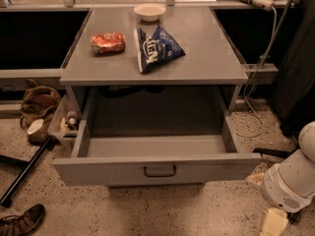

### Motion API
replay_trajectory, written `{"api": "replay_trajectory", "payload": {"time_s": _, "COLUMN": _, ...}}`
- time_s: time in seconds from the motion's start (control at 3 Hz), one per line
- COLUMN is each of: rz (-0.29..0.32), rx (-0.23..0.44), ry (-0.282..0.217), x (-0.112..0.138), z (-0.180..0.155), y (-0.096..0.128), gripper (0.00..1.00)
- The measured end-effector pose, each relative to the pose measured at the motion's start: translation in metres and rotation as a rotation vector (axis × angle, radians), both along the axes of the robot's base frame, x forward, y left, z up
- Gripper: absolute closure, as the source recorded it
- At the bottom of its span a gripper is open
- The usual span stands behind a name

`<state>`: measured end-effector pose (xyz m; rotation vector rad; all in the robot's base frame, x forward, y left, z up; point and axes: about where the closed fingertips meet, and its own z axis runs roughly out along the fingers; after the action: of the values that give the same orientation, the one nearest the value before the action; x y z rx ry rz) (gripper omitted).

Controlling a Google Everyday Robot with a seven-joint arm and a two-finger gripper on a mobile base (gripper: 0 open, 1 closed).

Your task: Close top drawer

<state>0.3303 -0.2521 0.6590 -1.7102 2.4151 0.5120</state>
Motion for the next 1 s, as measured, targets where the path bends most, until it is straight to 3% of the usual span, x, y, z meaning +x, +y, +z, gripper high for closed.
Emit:
{"api": "replay_trajectory", "payload": {"time_s": 0.33, "rz": 0.034, "rx": 0.006, "ry": 0.004, "x": 0.004, "z": -0.004, "y": 0.013, "gripper": 0.00}}
{"api": "replay_trajectory", "payload": {"time_s": 1.0, "rz": 0.230, "rx": 0.048, "ry": -0.006, "x": 0.039, "z": -0.006, "y": 0.090, "gripper": 0.00}}
